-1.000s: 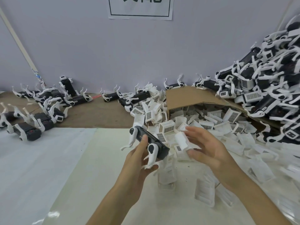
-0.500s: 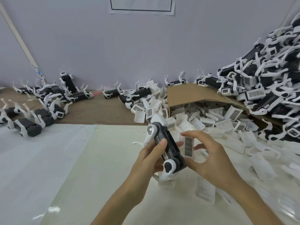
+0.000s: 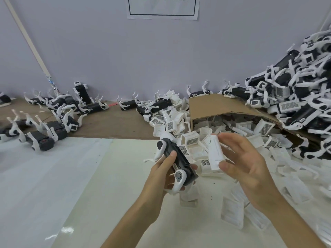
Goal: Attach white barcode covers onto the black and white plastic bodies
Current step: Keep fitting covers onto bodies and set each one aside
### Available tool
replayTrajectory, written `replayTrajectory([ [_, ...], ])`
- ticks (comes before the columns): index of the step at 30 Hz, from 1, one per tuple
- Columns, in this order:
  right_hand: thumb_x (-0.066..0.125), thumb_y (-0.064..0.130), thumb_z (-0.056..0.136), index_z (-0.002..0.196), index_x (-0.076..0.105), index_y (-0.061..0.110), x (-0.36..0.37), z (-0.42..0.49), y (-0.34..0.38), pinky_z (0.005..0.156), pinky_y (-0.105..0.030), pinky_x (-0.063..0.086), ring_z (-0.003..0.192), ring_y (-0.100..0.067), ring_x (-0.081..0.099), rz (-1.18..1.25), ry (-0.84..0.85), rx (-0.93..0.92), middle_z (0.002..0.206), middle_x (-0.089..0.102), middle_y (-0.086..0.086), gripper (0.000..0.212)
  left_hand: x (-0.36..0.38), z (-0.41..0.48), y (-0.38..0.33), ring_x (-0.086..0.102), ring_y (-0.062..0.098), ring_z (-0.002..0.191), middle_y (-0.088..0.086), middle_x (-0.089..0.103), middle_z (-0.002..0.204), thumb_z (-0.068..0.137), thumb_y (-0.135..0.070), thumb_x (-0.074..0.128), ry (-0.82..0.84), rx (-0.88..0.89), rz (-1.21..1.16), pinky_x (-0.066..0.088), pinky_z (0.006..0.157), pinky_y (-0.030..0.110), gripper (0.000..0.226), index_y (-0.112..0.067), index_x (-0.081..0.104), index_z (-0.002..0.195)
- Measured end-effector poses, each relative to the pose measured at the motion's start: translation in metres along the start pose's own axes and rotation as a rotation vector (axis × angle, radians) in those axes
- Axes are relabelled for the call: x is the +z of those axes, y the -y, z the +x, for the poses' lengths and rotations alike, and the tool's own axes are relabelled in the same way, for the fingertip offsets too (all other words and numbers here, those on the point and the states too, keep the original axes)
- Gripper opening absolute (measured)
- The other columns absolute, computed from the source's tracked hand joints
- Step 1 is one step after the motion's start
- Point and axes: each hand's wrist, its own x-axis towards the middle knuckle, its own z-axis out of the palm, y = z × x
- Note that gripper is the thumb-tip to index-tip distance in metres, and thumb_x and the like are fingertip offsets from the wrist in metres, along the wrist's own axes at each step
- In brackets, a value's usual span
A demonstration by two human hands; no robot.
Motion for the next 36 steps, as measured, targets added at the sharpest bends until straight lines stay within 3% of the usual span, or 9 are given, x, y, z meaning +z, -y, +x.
replayTrajectory([
  [5, 0.075, 0.022, 0.076, 0.134, 0.054, 0.021, 0.005, -0.003, 0.003, 0.091, -0.022, 0.052, 0.124, -0.017, 0.06, -0.055, 0.08, 0.085, 0.134, 0.064, 0.0, 0.061, 0.007, -0.001, 0.007, 0.07, 0.026, 0.109, 0.004, 0.076, 0.113, 0.083, -0.056, 0.054, 0.014, 0.039, 0.052, 0.047, 0.108, 0.049, 0.058, -0.024, 0.063, 0.13],
  [8, 0.07, 0.026, 0.08, 0.124, 0.062, 0.02, 0.009, -0.002, 0.004, 0.077, -0.021, 0.056, 0.105, -0.013, 0.068, -0.093, 0.0, 0.119, 0.118, 0.071, 0.002, 0.045, 0.009, -0.001, 0.01, 0.068, 0.028, 0.113, 0.003, 0.076, 0.112, 0.081, -0.057, 0.049, -0.003, 0.037, 0.021, 0.048, 0.107, 0.046, 0.056, -0.023, 0.066, 0.122],
  [12, 0.066, 0.042, 0.086, 0.107, 0.057, -0.009, 0.011, 0.001, 0.003, 0.057, -0.03, 0.051, 0.076, -0.025, 0.064, 0.062, -0.069, 0.32, 0.091, 0.068, -0.022, 0.056, 0.009, -0.003, 0.013, 0.069, 0.024, 0.104, 0.003, 0.076, 0.108, 0.092, -0.056, 0.049, 0.032, 0.12, 0.127, 0.052, 0.09, 0.031, 0.042, -0.027, 0.062, 0.12],
  [14, 0.06, 0.041, 0.084, 0.092, 0.06, 0.0, 0.012, 0.0, 0.004, 0.053, -0.028, 0.046, 0.067, -0.022, 0.057, 0.077, -0.075, 0.384, 0.077, 0.063, -0.016, 0.042, 0.01, -0.005, 0.013, 0.069, 0.011, 0.089, -0.004, 0.075, 0.101, 0.092, -0.054, 0.058, 0.057, 0.218, 0.22, 0.052, 0.077, 0.02, 0.035, -0.03, 0.064, 0.115],
  [16, 0.058, 0.04, 0.086, 0.082, 0.066, 0.013, 0.013, 0.0, 0.005, 0.05, -0.026, 0.043, 0.062, -0.019, 0.054, 0.096, -0.06, 0.407, 0.072, 0.061, -0.008, 0.028, 0.012, -0.008, 0.013, 0.066, 0.006, 0.085, -0.01, 0.074, 0.099, 0.093, -0.046, 0.052, 0.101, 0.293, 0.313, 0.049, 0.073, 0.016, 0.034, -0.032, 0.063, 0.121],
  [21, 0.061, 0.052, 0.092, 0.103, 0.063, -0.002, 0.019, 0.0, 0.003, 0.046, -0.029, 0.043, 0.061, -0.027, 0.053, -0.016, -0.006, 0.416, 0.074, 0.059, -0.017, 0.056, 0.015, -0.013, 0.013, 0.061, 0.003, 0.076, -0.016, 0.071, 0.087, 0.095, -0.05, 0.053, 0.171, 0.361, 0.462, 0.045, 0.072, 0.012, 0.033, -0.043, 0.058, 0.127],
  [24, 0.054, 0.058, 0.083, 0.095, 0.072, 0.008, 0.024, -0.001, 0.005, 0.043, -0.03, 0.044, 0.058, -0.032, 0.054, -0.045, -0.027, 0.419, 0.075, 0.065, -0.019, 0.054, 0.012, -0.012, 0.012, 0.063, 0.004, 0.081, -0.018, 0.072, 0.091, 0.087, -0.062, 0.052, 0.187, 0.362, 0.542, 0.047, 0.075, 0.017, 0.049, -0.04, 0.058, 0.13],
  [29, 0.05, 0.055, 0.086, 0.097, 0.072, 0.009, 0.024, -0.002, 0.006, 0.04, -0.028, 0.044, 0.053, -0.028, 0.056, -0.072, -0.035, 0.409, 0.074, 0.068, -0.008, 0.053, 0.012, -0.011, 0.015, 0.067, 0.011, 0.093, -0.016, 0.073, 0.103, 0.087, -0.063, 0.05, 0.202, 0.332, 0.604, 0.052, 0.083, 0.024, 0.05, -0.042, 0.057, 0.132],
  [36, 0.056, 0.04, 0.087, 0.107, 0.073, 0.014, 0.023, -0.003, 0.006, 0.057, -0.027, 0.05, 0.067, -0.027, 0.059, -0.04, 0.048, 0.399, 0.085, 0.069, -0.015, 0.037, 0.013, -0.011, 0.012, 0.068, 0.02, 0.091, -0.005, 0.075, 0.102, 0.094, -0.05, 0.052, 0.142, 0.31, 0.417, 0.048, 0.074, 0.022, 0.04, -0.023, 0.066, 0.121],
])
